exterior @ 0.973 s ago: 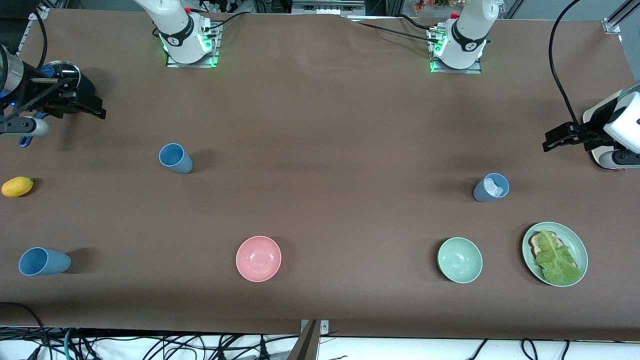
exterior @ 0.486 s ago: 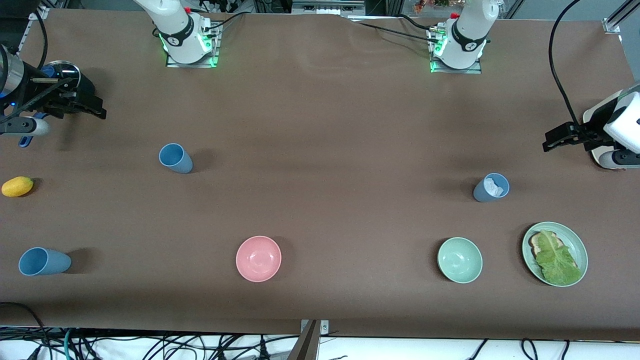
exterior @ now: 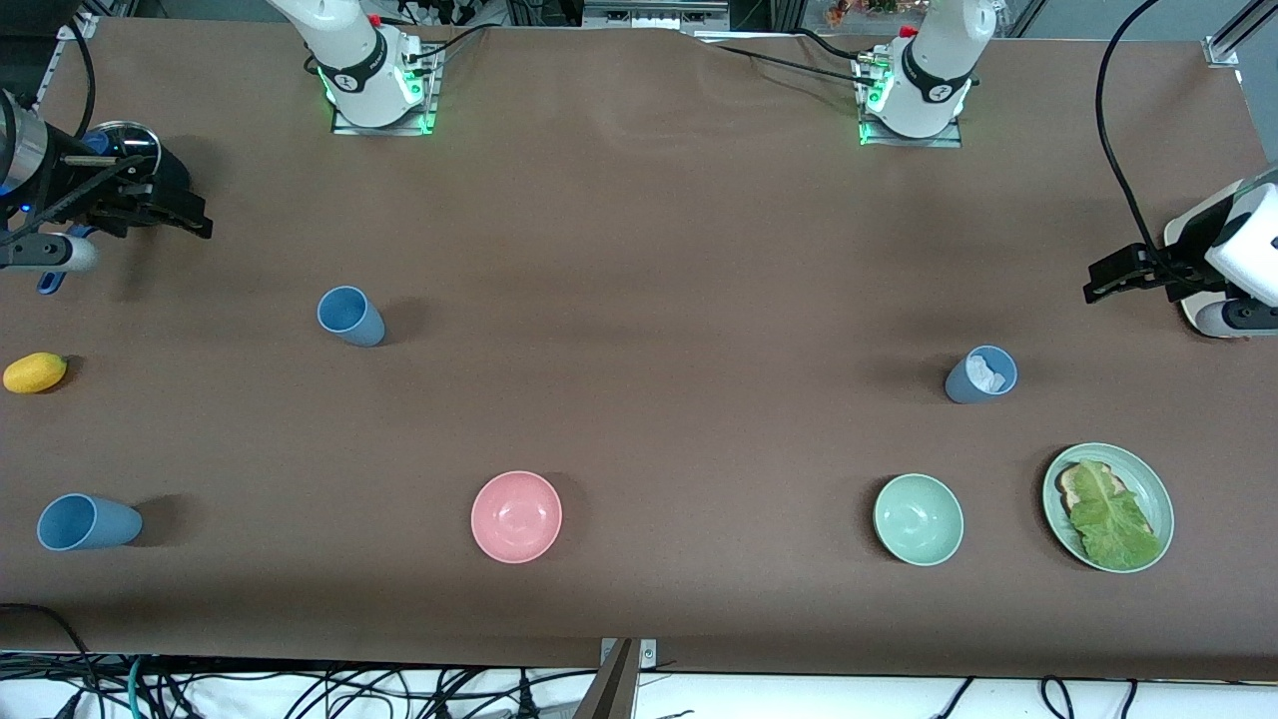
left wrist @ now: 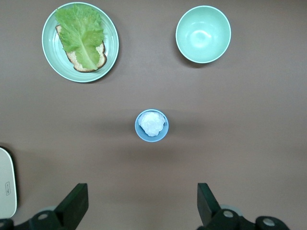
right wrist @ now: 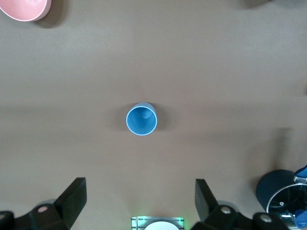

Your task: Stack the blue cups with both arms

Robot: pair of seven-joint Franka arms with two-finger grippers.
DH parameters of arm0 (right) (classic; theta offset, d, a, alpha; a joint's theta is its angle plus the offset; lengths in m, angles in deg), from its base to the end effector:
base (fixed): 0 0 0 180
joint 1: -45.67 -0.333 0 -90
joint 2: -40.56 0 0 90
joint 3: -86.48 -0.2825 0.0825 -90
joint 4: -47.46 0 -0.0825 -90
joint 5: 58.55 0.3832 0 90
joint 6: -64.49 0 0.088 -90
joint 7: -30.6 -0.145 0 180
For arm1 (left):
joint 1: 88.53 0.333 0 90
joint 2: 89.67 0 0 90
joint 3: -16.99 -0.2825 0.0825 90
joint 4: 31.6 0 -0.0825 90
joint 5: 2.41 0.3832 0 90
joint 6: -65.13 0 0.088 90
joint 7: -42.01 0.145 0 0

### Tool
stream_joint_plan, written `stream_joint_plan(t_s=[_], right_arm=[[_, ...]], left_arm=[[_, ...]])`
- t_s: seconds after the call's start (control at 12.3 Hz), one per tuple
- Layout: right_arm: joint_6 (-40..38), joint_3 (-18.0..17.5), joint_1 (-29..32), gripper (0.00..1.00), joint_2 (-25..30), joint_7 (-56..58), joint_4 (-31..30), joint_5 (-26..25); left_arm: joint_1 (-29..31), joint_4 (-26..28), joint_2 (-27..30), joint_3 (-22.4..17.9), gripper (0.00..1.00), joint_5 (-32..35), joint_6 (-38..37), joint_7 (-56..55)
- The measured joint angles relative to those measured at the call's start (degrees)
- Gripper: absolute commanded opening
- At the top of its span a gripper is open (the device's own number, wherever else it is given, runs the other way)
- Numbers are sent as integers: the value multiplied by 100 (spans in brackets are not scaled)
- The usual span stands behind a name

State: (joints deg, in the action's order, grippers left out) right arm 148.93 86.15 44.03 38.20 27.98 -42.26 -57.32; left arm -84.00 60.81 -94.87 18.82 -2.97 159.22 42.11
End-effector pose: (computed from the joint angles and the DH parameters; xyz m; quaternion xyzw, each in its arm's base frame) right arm 0.5475 0.0221 0.5250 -0.9977 0.0053 0.0670 0.0082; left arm 0.5768 0.0264 0.4878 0.9992 0.0232 -0.0305 0.0071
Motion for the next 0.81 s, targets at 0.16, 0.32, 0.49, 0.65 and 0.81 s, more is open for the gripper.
stream_joint_plan(t_s=[0.16,0.32,0.49,0.65,0.81], right_arm=[[2,0,0,100,0,0,0,0],[2,0,0,100,-1,0,2,1],[3,-1,0,100,-6,0,7,1],[18,-1,0,100,-8,0,12,2],[53,-1,0,100,-8,0,14,2]], left_arm=[[0,0,-3,0,100,0,0,0],[0,8,-130,0,100,0,-13,0],[1,19,-539,-2,100,0,-17,0],[100,26,-994,-31,100,3,41,0],[350,212,-1231,-40,100,3,490,34]])
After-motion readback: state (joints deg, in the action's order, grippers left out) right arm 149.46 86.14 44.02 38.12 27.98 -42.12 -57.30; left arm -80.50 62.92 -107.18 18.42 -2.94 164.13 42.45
